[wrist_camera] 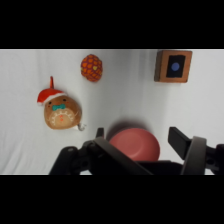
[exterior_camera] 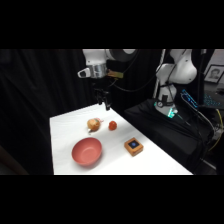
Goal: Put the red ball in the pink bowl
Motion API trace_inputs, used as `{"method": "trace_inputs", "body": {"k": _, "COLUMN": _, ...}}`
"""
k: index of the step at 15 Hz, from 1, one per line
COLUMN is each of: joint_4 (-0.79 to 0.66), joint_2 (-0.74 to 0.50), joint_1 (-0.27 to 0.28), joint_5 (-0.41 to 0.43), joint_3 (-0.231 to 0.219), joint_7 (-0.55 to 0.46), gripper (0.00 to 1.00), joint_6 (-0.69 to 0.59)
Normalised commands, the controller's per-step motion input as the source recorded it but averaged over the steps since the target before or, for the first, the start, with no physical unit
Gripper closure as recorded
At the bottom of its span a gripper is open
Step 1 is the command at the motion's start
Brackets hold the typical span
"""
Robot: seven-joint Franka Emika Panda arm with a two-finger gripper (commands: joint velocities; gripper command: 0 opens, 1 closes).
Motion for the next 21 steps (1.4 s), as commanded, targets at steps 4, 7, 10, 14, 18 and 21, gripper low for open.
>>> {"method": "trace_inputs", "body": {"k": 4, "joint_4": -0.03, "joint_2": -0.02, "joint_1": -0.039, "joint_5": 0.005, "joint_3": 0.007, "joint_7": -0.07, "gripper": 0.00, "joint_6": 0.02}}
{"method": "trace_inputs", "body": {"k": 7, "joint_4": -0.14, "joint_2": -0.07, "joint_1": -0.071, "joint_5": -0.004, "joint_3": -0.028, "joint_7": -0.09, "gripper": 0.00, "joint_6": 0.14}}
{"method": "trace_inputs", "body": {"k": 10, "joint_4": -0.22, "joint_2": -0.09, "joint_1": -0.089, "joint_5": 0.046, "joint_3": -0.050, "joint_7": -0.14, "gripper": 0.00, "joint_6": 0.25}}
{"method": "trace_inputs", "body": {"k": 14, "joint_4": -0.25, "joint_2": -0.06, "joint_1": -0.092, "joint_5": 0.070, "joint_3": -0.058, "joint_7": -0.16, "gripper": 0.00, "joint_6": 0.36}}
{"method": "trace_inputs", "body": {"k": 18, "joint_4": -0.24, "joint_2": -0.03, "joint_1": -0.081, "joint_5": 0.097, "joint_3": -0.051, "joint_7": -0.17, "gripper": 0.00, "joint_6": 0.38}}
{"method": "trace_inputs", "body": {"k": 21, "joint_4": -0.22, "joint_2": 0.02, "joint_1": -0.054, "joint_5": 0.107, "joint_3": -0.027, "joint_7": -0.15, "gripper": 0.00, "joint_6": 0.36}}
